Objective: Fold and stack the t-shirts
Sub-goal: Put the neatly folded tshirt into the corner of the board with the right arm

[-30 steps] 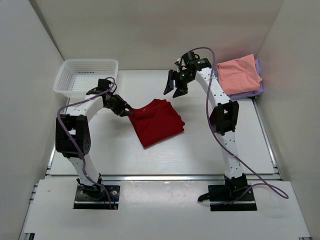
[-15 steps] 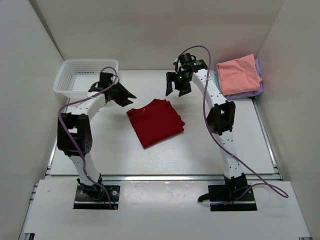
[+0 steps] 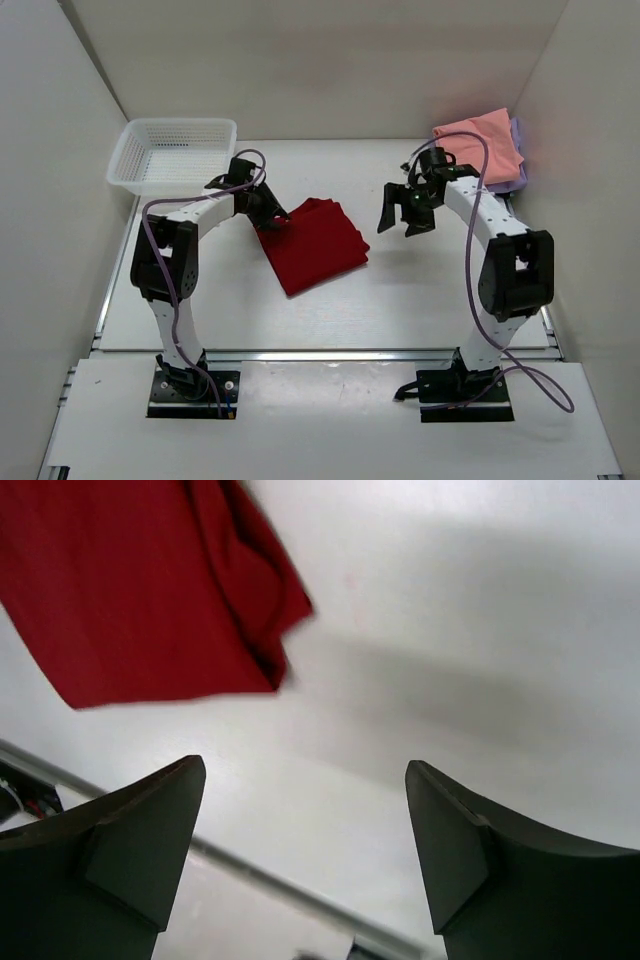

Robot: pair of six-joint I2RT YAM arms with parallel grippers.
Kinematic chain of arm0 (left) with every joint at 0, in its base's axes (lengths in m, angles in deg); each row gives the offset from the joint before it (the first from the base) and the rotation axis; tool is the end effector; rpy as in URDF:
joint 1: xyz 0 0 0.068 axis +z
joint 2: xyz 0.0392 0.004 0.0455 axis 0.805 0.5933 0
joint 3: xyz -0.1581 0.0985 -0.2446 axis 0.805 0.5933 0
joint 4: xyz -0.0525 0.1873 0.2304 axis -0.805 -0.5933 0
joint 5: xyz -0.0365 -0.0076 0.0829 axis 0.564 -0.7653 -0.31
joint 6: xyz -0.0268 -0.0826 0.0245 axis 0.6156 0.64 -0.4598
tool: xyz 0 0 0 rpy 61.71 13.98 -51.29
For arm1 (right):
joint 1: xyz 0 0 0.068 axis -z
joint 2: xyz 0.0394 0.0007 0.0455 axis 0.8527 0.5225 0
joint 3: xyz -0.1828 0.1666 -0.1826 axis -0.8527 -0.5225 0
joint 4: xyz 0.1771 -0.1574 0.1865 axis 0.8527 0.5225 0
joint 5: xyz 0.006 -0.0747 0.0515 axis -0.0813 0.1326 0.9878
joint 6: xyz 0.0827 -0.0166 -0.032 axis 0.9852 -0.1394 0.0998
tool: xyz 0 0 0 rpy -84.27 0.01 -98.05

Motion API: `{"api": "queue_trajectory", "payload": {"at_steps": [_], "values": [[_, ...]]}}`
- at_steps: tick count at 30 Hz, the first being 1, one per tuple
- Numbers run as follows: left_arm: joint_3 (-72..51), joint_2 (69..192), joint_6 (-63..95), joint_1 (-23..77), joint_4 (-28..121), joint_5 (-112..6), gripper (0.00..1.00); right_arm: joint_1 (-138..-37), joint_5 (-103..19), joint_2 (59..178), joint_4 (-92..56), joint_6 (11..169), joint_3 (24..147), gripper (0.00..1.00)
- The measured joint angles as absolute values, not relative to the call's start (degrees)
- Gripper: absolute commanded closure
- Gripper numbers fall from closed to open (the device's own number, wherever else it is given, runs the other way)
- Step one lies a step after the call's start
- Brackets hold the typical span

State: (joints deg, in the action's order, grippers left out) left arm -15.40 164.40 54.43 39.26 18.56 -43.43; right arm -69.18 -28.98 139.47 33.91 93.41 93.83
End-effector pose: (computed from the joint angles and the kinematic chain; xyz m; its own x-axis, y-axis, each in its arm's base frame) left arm 0.4535 -0.1412 0.1632 -0.8309 -0.5385 -0.1399 -0.3792 0.7322 -0.5657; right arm 0.4105 0.1070 0.2342 -0.9639 -0.0119 -0.2660 -0.1199 0.9113 0.3938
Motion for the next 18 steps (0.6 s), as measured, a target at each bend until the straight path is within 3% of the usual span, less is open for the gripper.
{"api": "queue_trajectory", "payload": {"at_steps": [3, 7, 18], "values": [[-15.49, 166.13, 53.19, 39.31, 18.19, -45.31, 0.47, -70.16, -26.66, 141.18, 25.58, 93.11, 92.76, 0.17], [-16.01, 170.21, 52.18, 39.33, 17.01, -47.05, 0.47, -73.66, -26.29, 152.22, 18.50, 92.12, 97.11, 0.10], [-16.67, 170.54, 51.13, 39.79, 16.85, -47.78, 0.48, -76.33, -17.09, 164.72, 11.55, 92.58, 107.58, 0.06]]}}
